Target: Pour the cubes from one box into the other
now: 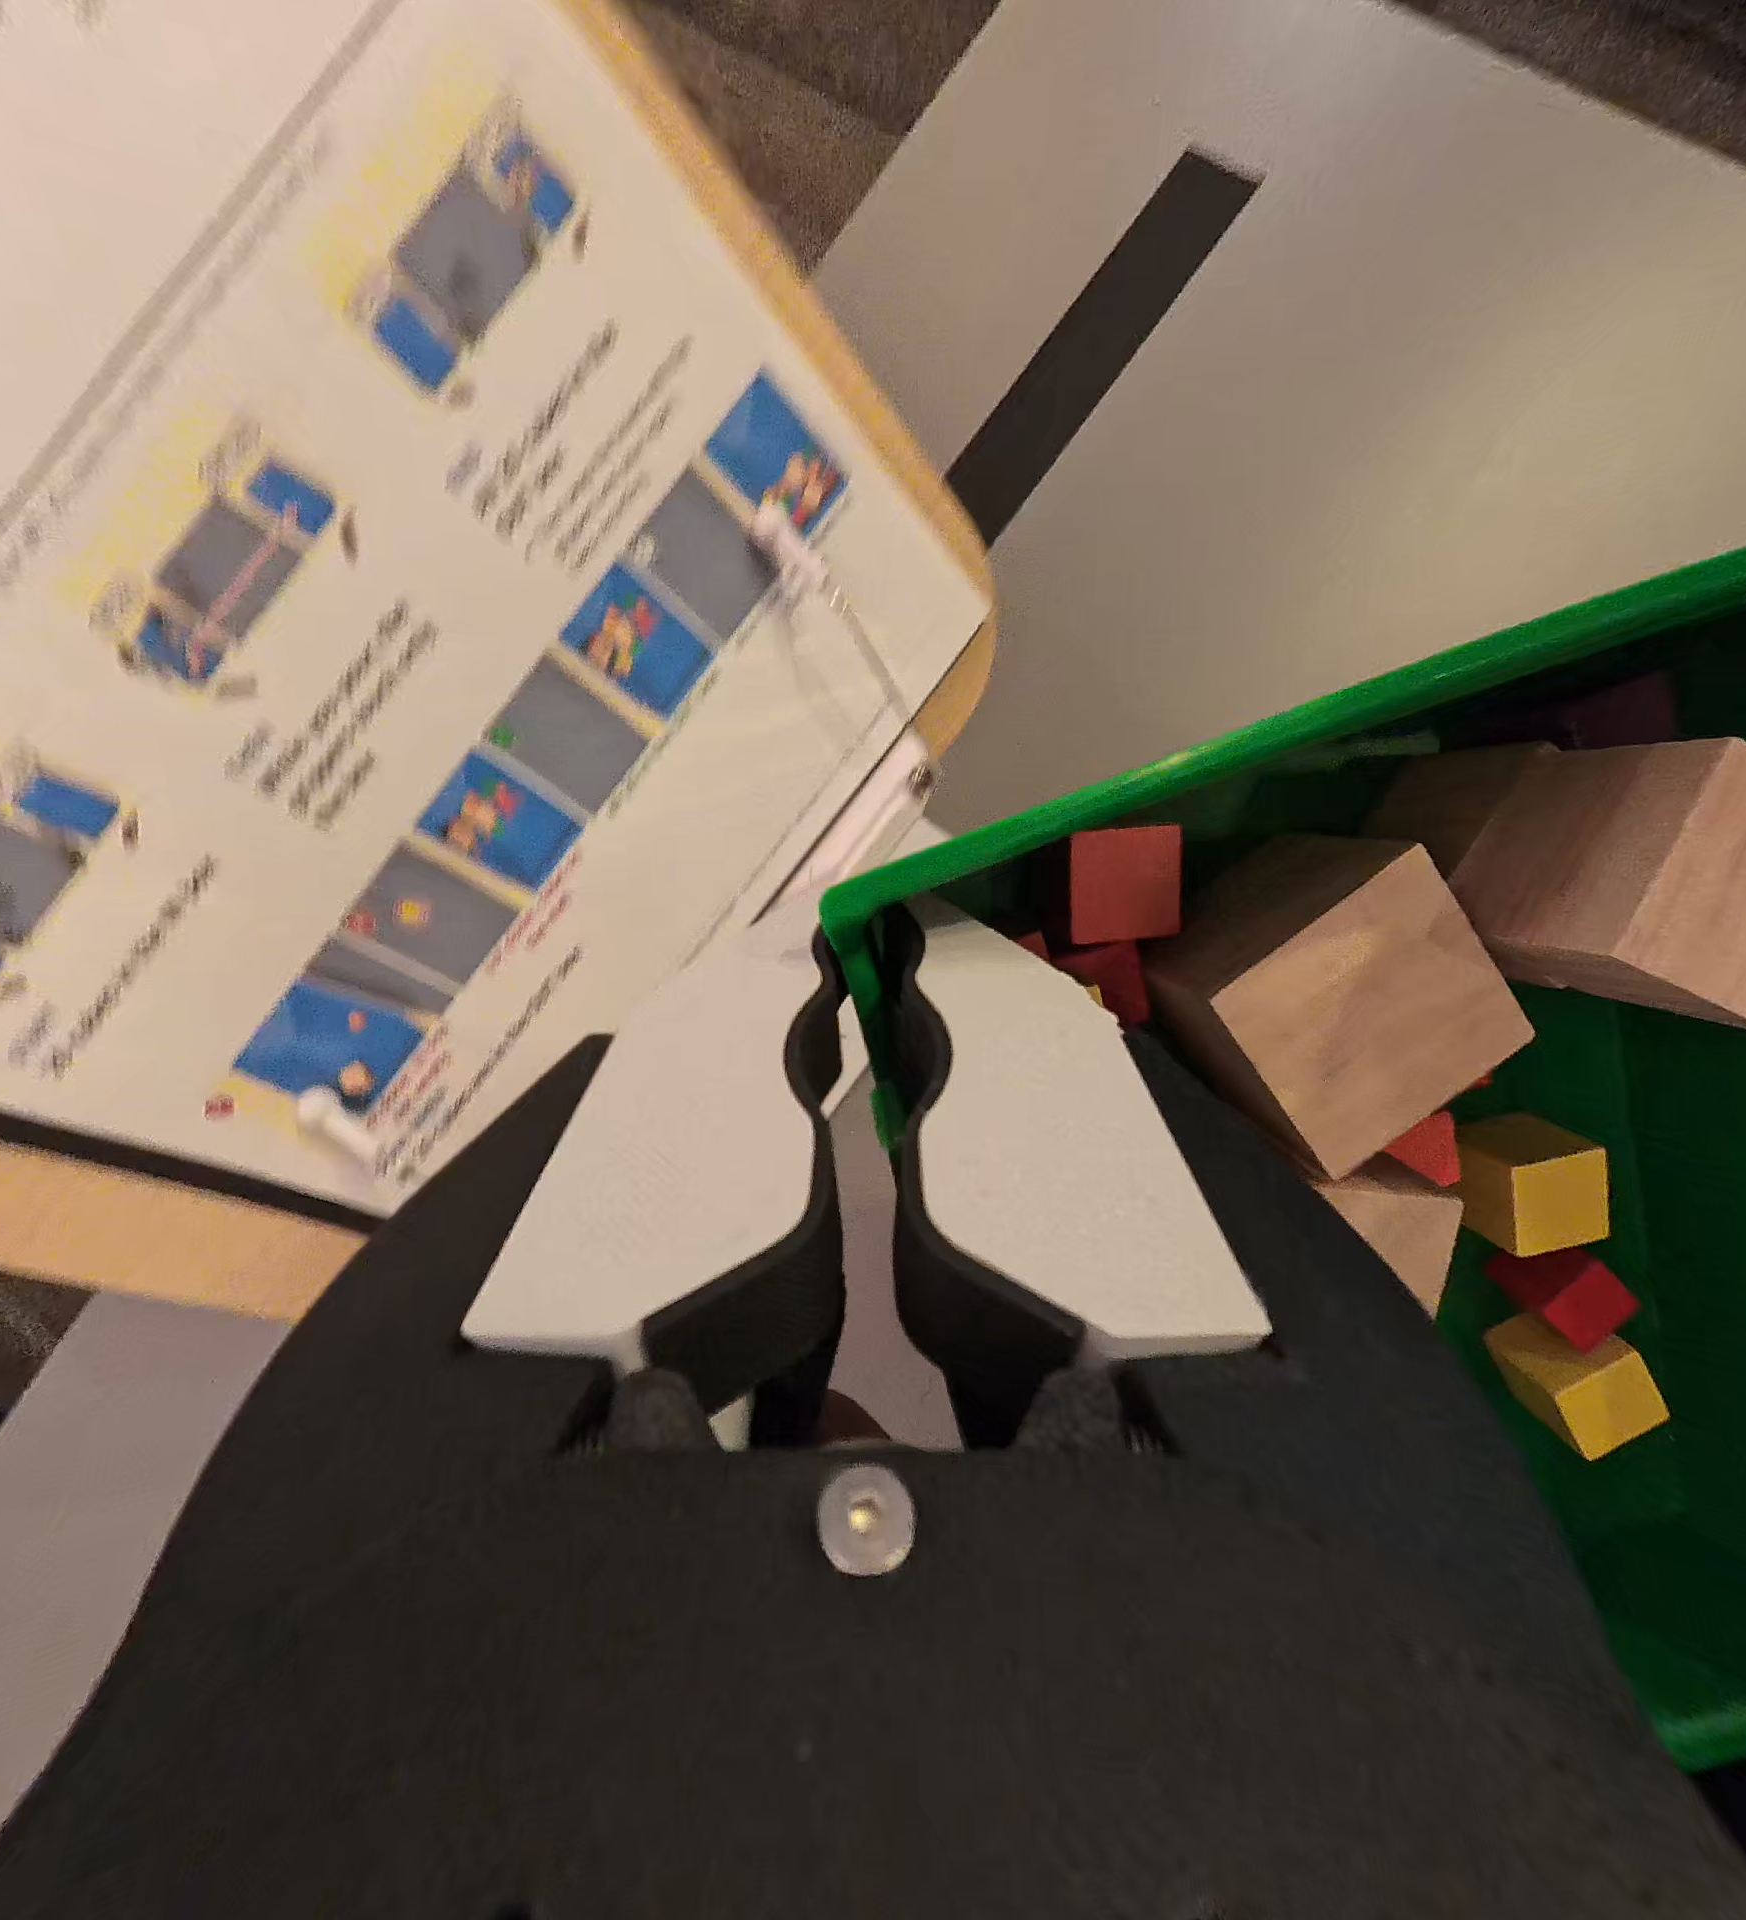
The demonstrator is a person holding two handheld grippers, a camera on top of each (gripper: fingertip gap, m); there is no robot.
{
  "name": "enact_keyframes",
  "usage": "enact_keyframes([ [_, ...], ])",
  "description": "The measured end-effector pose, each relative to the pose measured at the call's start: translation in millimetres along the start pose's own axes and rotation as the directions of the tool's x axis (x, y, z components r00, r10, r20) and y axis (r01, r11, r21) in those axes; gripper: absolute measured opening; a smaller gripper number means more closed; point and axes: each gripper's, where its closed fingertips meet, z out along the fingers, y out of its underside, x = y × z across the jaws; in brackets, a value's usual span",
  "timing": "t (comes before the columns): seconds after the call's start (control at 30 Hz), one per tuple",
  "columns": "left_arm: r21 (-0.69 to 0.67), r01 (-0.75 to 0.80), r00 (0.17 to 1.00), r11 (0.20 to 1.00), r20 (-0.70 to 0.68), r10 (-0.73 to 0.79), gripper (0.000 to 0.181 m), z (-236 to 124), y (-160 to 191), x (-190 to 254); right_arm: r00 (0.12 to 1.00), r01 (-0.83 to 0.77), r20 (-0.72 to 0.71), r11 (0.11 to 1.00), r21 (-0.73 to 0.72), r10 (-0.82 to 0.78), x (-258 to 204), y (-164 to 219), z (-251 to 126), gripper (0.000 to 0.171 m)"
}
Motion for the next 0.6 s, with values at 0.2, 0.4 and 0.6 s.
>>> enact_keyframes([
  [0.2, 0.078, -0.074, 0.997, 0.994, 0.028, 0.072, 0.005, 14, -73, 44, 0.991, -0.062, -0.117, 0.995, 0.075, 0.071, 56, 37, -42, 0.006],
  [0.4, 0.162, -0.158, 0.986, 0.974, 0.083, 0.146, 0.005, 23, -120, 77, 0.973, -0.099, -0.192, 0.980, 0.171, 0.132, 88, 68, -63, 0.007],
  [0.6, 0.188, -0.183, 0.981, 0.965, 0.105, 0.166, 0.005, 31, -141, 98, 0.963, -0.115, -0.217, 0.971, 0.212, 0.162, 106, 88, -69, 0.007],
])
